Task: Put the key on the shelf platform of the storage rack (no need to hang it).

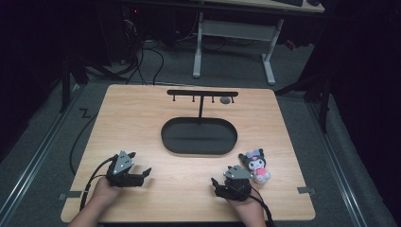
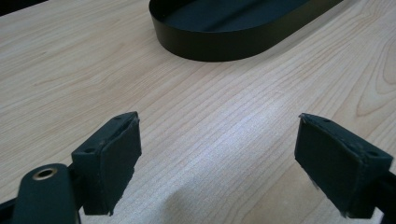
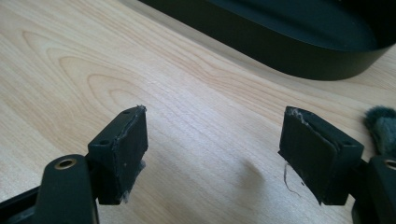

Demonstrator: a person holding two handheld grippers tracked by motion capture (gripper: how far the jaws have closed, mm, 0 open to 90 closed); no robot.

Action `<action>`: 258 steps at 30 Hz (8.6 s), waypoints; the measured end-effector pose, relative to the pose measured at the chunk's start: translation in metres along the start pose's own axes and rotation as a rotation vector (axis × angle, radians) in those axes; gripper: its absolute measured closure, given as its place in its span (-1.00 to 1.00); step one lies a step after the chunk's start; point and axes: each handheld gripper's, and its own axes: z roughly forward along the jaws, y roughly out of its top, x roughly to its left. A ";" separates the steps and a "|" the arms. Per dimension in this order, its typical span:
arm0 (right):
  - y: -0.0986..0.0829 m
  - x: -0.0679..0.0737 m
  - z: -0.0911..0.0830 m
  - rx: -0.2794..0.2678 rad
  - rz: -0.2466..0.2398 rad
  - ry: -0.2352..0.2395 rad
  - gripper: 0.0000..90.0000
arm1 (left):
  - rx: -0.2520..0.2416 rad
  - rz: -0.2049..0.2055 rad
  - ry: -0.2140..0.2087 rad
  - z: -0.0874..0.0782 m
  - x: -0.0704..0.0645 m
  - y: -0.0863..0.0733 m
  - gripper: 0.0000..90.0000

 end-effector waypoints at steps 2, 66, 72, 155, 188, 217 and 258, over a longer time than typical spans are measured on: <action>0.000 -0.002 -0.001 -0.003 0.015 -0.007 -0.47 | -0.001 0.001 0.001 0.000 0.000 0.000 -0.66; 0.008 -0.008 -0.011 0.111 0.085 -0.008 -0.47 | -0.012 -0.002 0.003 -0.001 0.001 0.001 -0.66; 0.013 -0.010 -0.010 0.168 0.098 -0.005 -0.47 | -0.015 -0.003 0.001 -0.001 0.001 0.000 -0.66; 0.061 -0.073 -0.048 0.506 0.104 -0.064 -0.28 | -0.010 -0.009 -0.003 -0.001 0.001 0.000 -0.66; 0.031 -0.105 -0.052 0.559 0.235 -0.117 -0.43 | -0.010 -0.006 -0.001 -0.001 0.001 0.000 -0.66; 0.011 -0.106 -0.031 0.589 0.260 -0.104 -0.17 | -0.008 -0.007 -0.002 -0.001 0.001 0.000 -0.66; 0.034 -0.100 -0.038 0.500 0.252 -0.096 0.05 | -0.008 -0.006 -0.003 -0.001 0.001 0.000 -0.66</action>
